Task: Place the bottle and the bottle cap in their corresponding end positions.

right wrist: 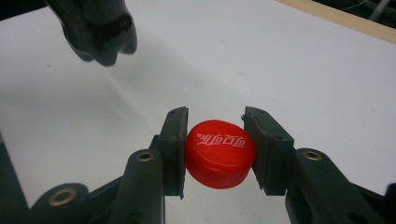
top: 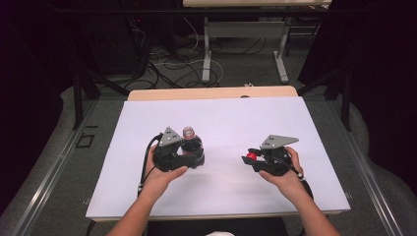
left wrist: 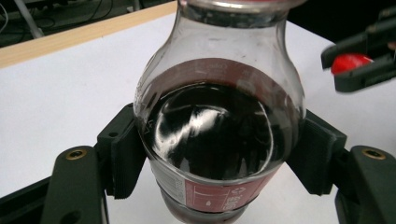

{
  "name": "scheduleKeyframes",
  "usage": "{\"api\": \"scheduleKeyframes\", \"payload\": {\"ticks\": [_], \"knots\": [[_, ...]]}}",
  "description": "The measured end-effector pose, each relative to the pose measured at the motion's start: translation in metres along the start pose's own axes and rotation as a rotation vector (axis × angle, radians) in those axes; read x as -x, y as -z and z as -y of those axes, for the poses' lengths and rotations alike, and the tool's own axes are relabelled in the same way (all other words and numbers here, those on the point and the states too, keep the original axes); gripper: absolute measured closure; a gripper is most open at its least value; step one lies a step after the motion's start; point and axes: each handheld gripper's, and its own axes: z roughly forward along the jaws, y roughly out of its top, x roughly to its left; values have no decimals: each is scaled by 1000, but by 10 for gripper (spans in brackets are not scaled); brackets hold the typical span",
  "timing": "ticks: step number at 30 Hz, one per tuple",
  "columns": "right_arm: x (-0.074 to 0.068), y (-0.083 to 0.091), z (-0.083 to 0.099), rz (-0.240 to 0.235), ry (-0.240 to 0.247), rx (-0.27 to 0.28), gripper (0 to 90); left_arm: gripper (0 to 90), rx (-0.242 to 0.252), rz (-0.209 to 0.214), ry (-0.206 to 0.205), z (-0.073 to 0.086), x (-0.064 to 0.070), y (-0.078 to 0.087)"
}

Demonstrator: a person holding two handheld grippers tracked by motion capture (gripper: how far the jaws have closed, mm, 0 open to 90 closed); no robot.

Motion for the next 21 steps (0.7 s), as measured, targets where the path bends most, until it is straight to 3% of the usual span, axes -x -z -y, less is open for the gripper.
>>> {"api": "scheduleKeyframes", "payload": {"ticks": [10, 16, 21], "knots": [[3, -9, 19, 12, -18, -1, 608, 300, 14, -17, -2, -34, -9, -27], [3, -12, 25, 16, -21, 1, 608, 300, 21, -9, 17, -44, -15, -56], [2, -12, 27, 14, -23, 10, 608, 300, 9, -29, 25, -46, -16, -82]]}}
